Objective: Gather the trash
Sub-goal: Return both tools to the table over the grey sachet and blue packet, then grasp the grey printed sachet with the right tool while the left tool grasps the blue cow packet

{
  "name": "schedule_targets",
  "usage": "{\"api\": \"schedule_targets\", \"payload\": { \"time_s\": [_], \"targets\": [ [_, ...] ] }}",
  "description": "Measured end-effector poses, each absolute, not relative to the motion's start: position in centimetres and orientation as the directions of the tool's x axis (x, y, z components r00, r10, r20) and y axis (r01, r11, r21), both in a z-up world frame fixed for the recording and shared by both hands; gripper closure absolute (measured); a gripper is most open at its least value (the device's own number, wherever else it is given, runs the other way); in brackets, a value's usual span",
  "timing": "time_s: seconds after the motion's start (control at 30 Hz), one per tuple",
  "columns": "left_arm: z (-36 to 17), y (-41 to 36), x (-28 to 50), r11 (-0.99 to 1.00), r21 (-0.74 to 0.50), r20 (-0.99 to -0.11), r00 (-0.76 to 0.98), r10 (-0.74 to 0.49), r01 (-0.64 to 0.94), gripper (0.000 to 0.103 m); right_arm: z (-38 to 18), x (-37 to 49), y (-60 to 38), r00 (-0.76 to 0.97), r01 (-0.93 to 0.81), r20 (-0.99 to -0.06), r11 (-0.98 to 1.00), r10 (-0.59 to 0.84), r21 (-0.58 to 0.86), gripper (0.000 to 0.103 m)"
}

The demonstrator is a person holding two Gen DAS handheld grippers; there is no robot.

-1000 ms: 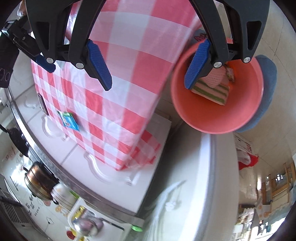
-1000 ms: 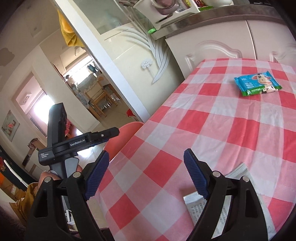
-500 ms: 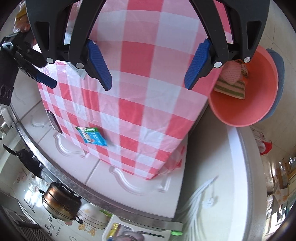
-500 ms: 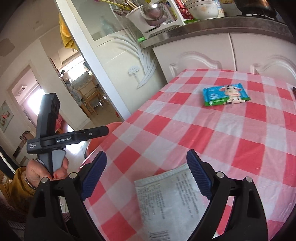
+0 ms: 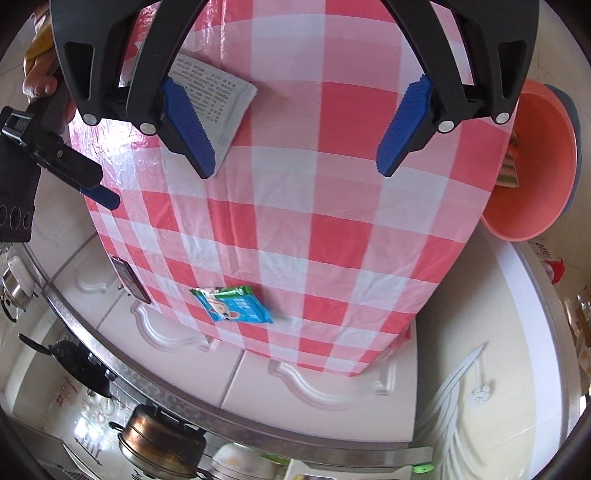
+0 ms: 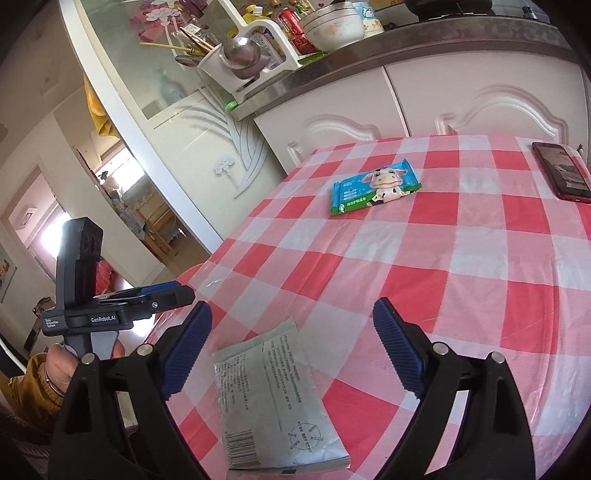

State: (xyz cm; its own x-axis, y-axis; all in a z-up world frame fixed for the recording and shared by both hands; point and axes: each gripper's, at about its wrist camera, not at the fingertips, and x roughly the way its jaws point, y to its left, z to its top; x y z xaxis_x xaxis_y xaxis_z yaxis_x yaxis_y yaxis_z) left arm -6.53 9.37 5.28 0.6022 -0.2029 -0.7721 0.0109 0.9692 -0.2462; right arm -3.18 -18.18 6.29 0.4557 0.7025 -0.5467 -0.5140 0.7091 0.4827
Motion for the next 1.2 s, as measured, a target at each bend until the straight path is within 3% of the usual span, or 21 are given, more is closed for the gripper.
{"api": "schedule_targets", "payload": {
  "time_s": [0.33,0.63,1.2],
  "targets": [
    [5.7,8.2,-6.1,0.974,-0.226,-0.777,0.6,-0.191,0.018,0.013,5.0,-3.7,-17.6,0.387,-0.562,-0.606,0.699,0.695,0.442,0.013],
    [5.9,9.1,-6.0,0.975,-0.221,-0.773,0.611,-0.169,-0.01,0.013,3.0,-6.4,-12.9,0.316,-0.696,-0.733,0.672,0.602,0.252,0.013],
    [5.1,9.4,-5.2,0.972,-0.234,-0.779,0.6,-0.183,-0.008,0.012,1.4,-9.1,-8.9,0.345,-0.789,-0.817,0.614,0.463,0.015,0.008]
  ]
}}
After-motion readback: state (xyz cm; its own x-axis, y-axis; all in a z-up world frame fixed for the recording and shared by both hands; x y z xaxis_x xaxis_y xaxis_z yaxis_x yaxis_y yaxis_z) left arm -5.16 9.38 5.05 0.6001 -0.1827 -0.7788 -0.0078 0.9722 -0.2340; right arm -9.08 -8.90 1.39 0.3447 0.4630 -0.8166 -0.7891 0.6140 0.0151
